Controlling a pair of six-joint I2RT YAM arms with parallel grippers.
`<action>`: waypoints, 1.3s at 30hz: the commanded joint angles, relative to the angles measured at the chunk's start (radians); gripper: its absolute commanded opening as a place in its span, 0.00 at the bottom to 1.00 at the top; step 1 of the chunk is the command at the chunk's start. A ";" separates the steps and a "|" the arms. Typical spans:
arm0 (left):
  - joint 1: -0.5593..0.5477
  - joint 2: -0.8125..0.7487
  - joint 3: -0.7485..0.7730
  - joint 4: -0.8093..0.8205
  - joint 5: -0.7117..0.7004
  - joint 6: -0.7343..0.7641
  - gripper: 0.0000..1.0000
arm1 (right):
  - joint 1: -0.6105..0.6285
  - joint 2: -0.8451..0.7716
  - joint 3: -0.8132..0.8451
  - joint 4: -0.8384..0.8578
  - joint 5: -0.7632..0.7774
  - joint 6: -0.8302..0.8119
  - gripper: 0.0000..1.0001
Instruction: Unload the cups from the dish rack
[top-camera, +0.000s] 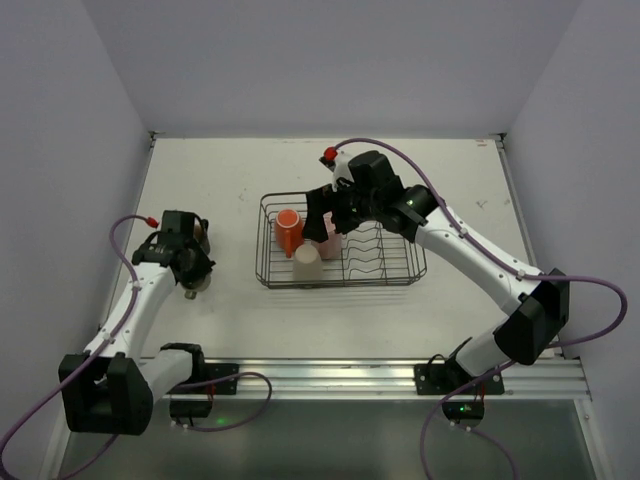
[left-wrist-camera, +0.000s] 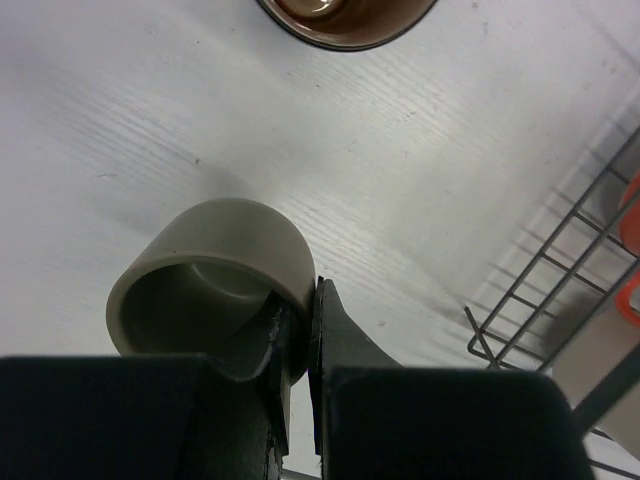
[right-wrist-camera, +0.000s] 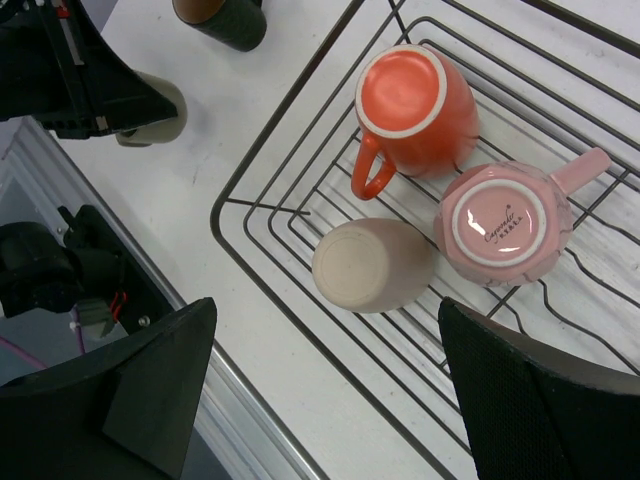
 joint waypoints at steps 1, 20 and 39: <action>0.045 0.021 0.009 0.083 -0.022 0.003 0.00 | 0.002 0.006 0.016 -0.024 0.010 -0.033 0.93; 0.088 0.205 -0.052 0.187 -0.060 -0.020 0.00 | 0.068 0.118 0.057 -0.096 0.154 -0.024 0.91; 0.152 0.266 -0.066 0.242 0.016 0.017 0.12 | 0.142 0.238 0.123 -0.137 0.240 0.011 0.86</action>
